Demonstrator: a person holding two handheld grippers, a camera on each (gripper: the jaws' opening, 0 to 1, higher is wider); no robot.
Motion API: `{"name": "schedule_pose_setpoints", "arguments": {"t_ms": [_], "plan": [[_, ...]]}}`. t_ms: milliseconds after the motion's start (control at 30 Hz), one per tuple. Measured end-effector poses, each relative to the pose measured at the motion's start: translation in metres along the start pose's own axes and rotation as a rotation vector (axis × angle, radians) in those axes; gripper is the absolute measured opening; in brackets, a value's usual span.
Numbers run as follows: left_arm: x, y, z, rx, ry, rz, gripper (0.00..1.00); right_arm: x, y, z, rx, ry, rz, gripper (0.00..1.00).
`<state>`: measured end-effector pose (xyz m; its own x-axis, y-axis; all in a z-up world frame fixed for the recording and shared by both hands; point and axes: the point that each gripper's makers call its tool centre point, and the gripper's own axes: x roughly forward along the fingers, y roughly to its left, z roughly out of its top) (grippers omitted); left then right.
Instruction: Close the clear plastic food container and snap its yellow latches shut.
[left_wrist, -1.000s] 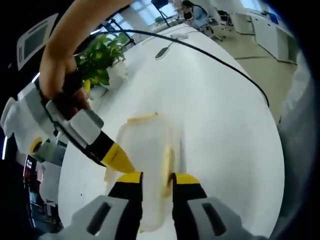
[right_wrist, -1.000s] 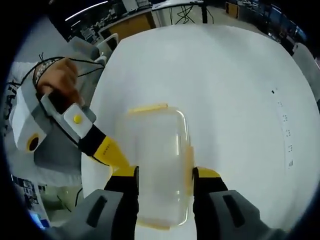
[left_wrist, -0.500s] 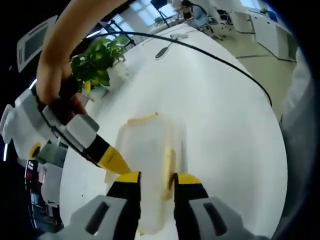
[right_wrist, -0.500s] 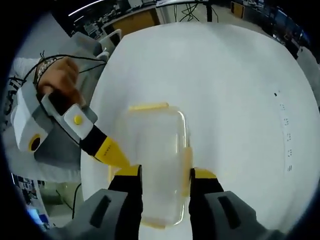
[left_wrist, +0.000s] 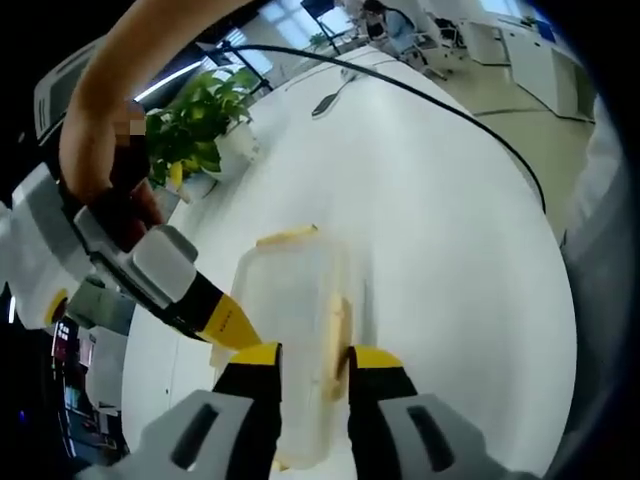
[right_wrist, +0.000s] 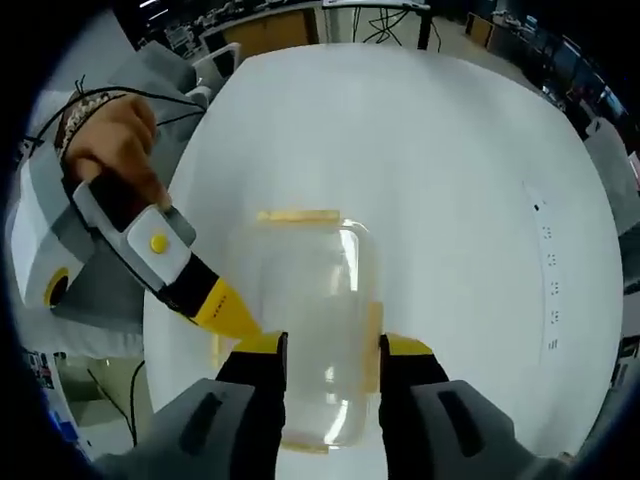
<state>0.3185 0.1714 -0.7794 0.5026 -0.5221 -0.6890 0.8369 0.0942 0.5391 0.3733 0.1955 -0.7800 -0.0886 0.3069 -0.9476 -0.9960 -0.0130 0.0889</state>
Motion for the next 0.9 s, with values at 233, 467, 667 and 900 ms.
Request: {"name": "schedule_pose_setpoints", "arguments": {"t_ms": [233, 467, 667, 900], "plan": [[0.0, -0.0001, -0.0006, 0.001, -0.002, 0.001, 0.19, 0.0021, -0.0055, -0.0021, 0.059, -0.026, 0.047, 0.33], [-0.0004, -0.0002, -0.0008, 0.003, -0.028, 0.002, 0.19, 0.0034, -0.0036, -0.0013, 0.047, 0.012, 0.088, 0.32], [0.0004, 0.0, -0.0004, 0.007, -0.034, 0.0, 0.19, 0.0031, -0.0048, -0.0021, 0.061, -0.021, 0.108, 0.31], [0.0015, 0.0006, 0.001, 0.018, -0.033, -0.009, 0.19, 0.0034, -0.0092, -0.0015, 0.06, 0.02, 0.133, 0.31]]}}
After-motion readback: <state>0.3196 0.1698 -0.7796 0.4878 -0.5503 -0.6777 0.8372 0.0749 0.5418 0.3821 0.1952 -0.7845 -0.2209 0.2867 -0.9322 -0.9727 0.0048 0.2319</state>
